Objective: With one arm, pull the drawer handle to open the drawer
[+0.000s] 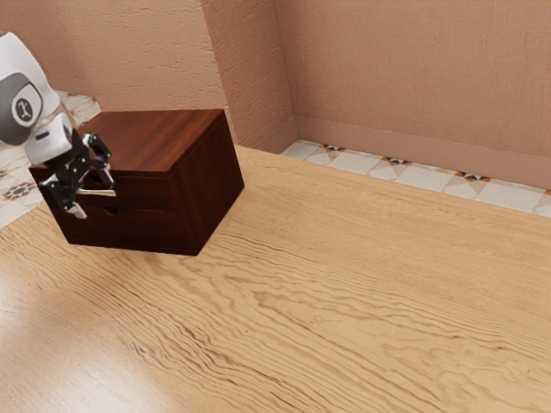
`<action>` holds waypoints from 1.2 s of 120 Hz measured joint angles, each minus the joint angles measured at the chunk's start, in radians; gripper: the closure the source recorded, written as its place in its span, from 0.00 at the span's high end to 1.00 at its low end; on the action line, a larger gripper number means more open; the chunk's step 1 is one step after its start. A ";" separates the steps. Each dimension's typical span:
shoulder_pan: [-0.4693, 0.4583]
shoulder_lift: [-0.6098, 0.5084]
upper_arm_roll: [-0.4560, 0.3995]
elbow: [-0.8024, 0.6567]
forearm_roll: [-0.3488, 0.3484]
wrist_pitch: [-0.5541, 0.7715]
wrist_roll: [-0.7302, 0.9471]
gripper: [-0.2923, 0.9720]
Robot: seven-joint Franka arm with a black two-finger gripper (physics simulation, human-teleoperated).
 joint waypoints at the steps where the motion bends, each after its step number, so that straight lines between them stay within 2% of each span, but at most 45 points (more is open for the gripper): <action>1: 0.001 0.000 0.000 0.001 0.000 0.000 0.001 0.77; 35: 0.040 0.000 0.007 0.009 -0.005 -0.003 0.024 0.77; 92: 0.072 0.085 0.006 0.081 -0.028 0.000 0.045 0.76; 136: 0.072 0.086 0.009 0.082 -0.025 -0.004 0.051 0.64; 144: 0.072 0.086 0.009 0.080 -0.025 -0.004 0.052 0.65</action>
